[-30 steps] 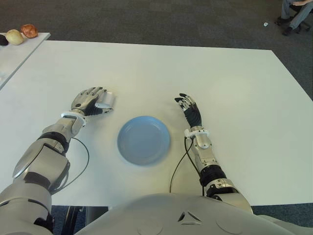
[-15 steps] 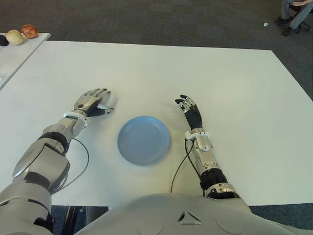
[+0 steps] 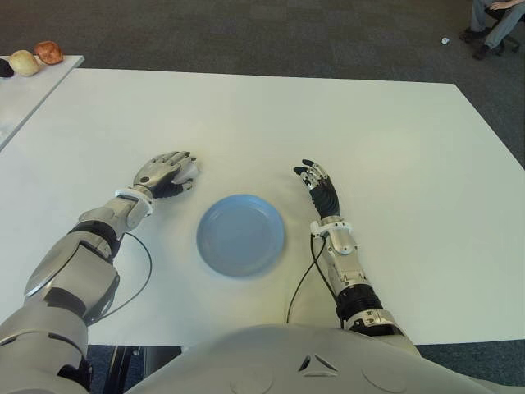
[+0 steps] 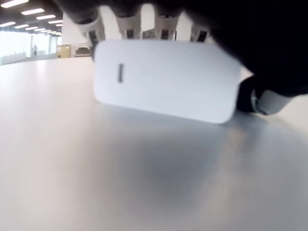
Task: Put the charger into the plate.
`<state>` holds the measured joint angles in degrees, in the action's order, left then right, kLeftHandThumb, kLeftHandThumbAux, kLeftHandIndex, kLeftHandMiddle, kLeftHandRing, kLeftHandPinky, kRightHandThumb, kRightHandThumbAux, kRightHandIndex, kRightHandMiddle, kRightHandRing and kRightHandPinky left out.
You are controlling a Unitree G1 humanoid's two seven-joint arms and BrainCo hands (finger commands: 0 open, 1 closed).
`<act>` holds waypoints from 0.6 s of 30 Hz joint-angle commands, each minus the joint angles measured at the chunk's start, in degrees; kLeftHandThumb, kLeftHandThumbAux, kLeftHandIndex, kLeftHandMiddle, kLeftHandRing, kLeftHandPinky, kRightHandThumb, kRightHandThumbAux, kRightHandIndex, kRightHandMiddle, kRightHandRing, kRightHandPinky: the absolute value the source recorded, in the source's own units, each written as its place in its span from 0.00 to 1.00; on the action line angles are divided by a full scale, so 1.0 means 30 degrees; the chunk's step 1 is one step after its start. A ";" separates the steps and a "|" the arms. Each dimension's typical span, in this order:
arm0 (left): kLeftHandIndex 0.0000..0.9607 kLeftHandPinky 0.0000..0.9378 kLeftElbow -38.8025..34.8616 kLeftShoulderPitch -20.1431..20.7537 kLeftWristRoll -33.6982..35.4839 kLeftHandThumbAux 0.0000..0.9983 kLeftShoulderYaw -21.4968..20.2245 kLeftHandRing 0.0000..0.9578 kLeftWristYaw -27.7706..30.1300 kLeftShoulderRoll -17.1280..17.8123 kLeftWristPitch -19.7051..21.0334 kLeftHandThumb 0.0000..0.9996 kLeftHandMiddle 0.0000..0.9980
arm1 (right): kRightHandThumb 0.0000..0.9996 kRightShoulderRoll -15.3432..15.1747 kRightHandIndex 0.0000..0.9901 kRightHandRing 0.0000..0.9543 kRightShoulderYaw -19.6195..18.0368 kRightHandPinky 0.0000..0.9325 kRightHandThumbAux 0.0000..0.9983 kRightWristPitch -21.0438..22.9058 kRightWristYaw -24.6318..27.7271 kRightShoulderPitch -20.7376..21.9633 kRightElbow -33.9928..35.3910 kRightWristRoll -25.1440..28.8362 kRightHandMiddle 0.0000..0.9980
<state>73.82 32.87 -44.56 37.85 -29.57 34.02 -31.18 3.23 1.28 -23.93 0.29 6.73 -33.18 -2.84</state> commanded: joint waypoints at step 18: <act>0.16 0.46 0.0381 -0.0828 -0.0537 0.38 0.0655 0.39 0.0500 -0.0567 0.0154 0.28 0.33 | 0.00 0.0055 0.16 0.22 -0.0019 0.02 0.45 0.1460 0.0324 -0.0921 -0.0334 0.0345 0.31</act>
<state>73.66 33.78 -44.50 38.49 -30.31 33.86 -30.95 3.23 1.24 -22.82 1.00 6.61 -32.50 -2.36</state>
